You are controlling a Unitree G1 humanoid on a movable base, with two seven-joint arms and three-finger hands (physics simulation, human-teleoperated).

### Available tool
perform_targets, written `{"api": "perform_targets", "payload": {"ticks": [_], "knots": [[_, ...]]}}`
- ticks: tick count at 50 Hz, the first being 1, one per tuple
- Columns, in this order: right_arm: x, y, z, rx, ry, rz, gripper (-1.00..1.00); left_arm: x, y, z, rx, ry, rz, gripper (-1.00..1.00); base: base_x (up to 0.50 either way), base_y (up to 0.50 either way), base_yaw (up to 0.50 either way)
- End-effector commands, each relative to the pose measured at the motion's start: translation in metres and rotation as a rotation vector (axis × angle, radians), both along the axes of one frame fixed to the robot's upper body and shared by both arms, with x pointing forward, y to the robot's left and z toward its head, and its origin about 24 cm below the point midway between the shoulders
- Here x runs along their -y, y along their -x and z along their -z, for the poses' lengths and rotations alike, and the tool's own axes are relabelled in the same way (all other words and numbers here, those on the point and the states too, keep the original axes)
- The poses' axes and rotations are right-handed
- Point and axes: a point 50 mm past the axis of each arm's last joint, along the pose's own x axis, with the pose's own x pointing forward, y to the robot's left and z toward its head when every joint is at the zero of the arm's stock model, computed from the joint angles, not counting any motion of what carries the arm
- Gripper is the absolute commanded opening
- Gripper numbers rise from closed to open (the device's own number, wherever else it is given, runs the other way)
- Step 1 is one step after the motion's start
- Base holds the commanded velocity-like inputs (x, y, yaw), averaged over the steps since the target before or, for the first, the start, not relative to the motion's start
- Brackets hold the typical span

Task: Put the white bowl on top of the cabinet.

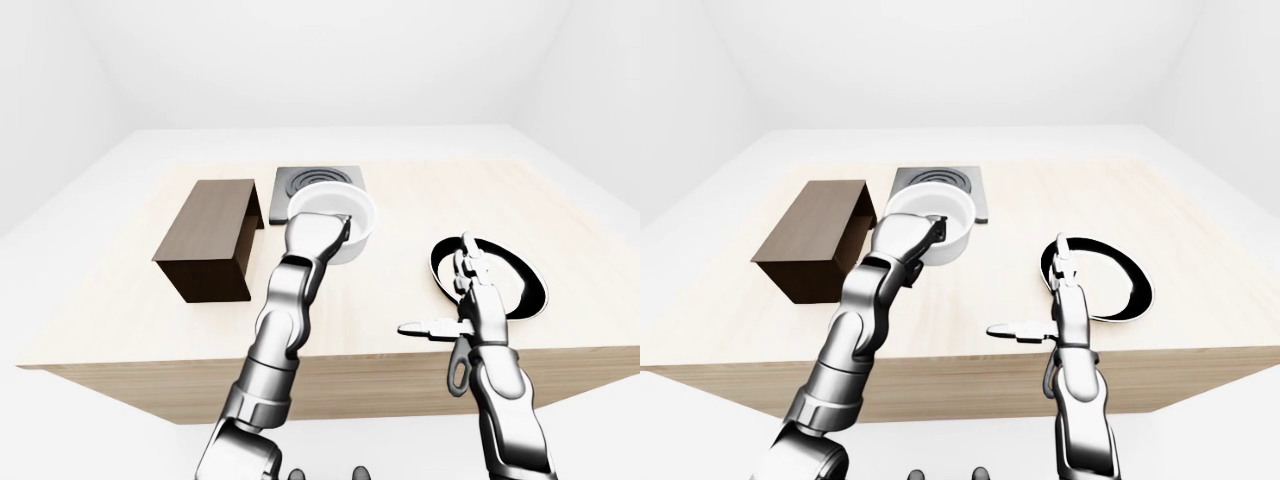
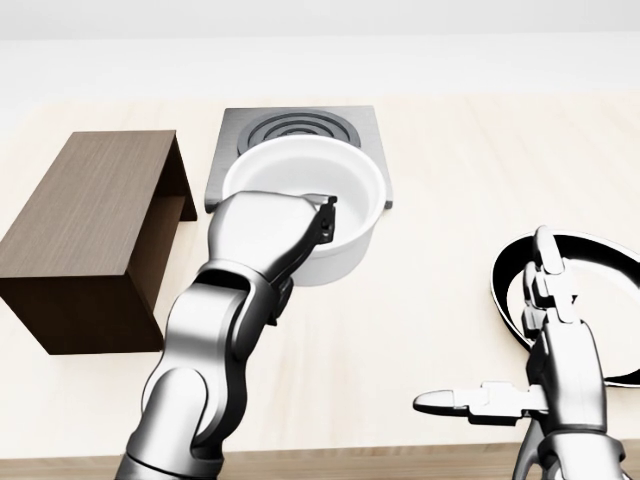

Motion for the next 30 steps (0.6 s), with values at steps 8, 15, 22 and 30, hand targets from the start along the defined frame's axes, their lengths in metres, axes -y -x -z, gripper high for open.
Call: {"api": "perform_targets", "payload": {"ticks": [8,15,22,30], "knots": [[-0.003,-0.001,0.002,-0.004,0.005,-0.006,1.00,-0.022,-0.011,-0.037,0.115,-0.020,-0.064,-1.00,0.00,0.00,0.00],[-0.004,0.000,0.002,-0.004,0.007,-0.009,1.00,-0.034,-0.015,-0.044,0.128,-0.015,-0.085,-1.00,0.00,0.00,0.00],[-0.005,0.000,0.004,-0.006,0.010,-0.012,1.00,-0.041,-0.013,-0.059,0.150,-0.038,-0.103,-1.00,0.00,0.00,0.00],[-0.006,-0.001,0.005,-0.007,0.011,-0.016,1.00,-0.051,-0.015,-0.069,0.166,-0.034,-0.125,-1.00,0.00,0.00,0.00]]}}
